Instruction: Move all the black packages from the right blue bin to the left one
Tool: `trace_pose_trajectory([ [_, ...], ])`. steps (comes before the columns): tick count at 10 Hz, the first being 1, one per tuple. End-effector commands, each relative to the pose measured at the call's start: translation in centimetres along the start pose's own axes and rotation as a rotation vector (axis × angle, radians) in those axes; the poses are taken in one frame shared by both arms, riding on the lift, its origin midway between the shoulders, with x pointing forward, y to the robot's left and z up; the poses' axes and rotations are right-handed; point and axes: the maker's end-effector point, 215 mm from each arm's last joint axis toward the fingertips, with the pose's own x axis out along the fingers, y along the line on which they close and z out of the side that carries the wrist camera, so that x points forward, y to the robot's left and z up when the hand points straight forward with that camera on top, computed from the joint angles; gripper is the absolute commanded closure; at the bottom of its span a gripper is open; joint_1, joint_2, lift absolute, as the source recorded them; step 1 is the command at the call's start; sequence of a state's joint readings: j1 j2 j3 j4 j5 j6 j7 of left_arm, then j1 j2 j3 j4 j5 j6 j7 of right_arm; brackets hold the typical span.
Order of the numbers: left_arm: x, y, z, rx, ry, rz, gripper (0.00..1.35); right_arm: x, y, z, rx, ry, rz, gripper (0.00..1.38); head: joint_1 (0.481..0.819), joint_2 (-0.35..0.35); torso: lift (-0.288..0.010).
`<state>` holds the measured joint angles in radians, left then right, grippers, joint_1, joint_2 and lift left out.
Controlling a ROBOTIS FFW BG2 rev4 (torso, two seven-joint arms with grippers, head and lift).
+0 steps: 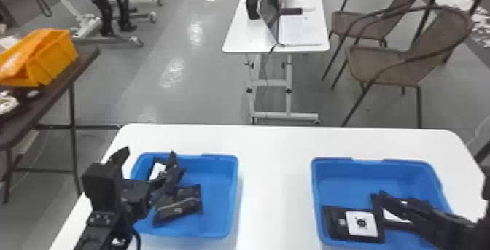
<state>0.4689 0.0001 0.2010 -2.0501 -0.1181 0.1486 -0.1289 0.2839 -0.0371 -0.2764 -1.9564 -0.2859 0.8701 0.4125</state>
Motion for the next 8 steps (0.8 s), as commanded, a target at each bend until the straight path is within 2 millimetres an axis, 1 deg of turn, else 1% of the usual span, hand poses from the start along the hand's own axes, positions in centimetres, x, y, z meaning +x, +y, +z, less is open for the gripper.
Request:
trace_pose_trajectory([
  [1, 0.1, -0.1, 0.3, -0.034, -0.008, -0.003, 0.1, -0.5, -1.3, 0.1, -0.003, 0.044, -0.036, 0.36, 0.695, 0.105, -0.04],
  [2, 0.2, -0.4, 0.5, -0.049, -0.012, -0.008, 0.1, 0.2, -1.7, -0.2, -0.007, 0.067, -0.03, 0.36, 0.695, 0.084, -0.04],
  [4, 0.3, -0.4, 0.7, -0.066, -0.017, -0.01, 0.1, 1.9, -1.5, -2.2, 0.025, 0.13, 0.003, 0.36, 0.695, 0.073, -0.04],
  [6, 0.3, -0.5, 0.7, -0.068, -0.019, -0.012, 0.1, 3.4, -1.6, -3.7, 0.027, 0.18, 0.013, 0.36, 0.695, 0.085, -0.04],
  [8, 0.2, -0.6, 0.6, -0.069, -0.016, -0.014, 0.1, 4.3, -1.4, -4.8, 0.041, 0.212, 0.017, 0.36, 0.695, 0.095, -0.04],
])
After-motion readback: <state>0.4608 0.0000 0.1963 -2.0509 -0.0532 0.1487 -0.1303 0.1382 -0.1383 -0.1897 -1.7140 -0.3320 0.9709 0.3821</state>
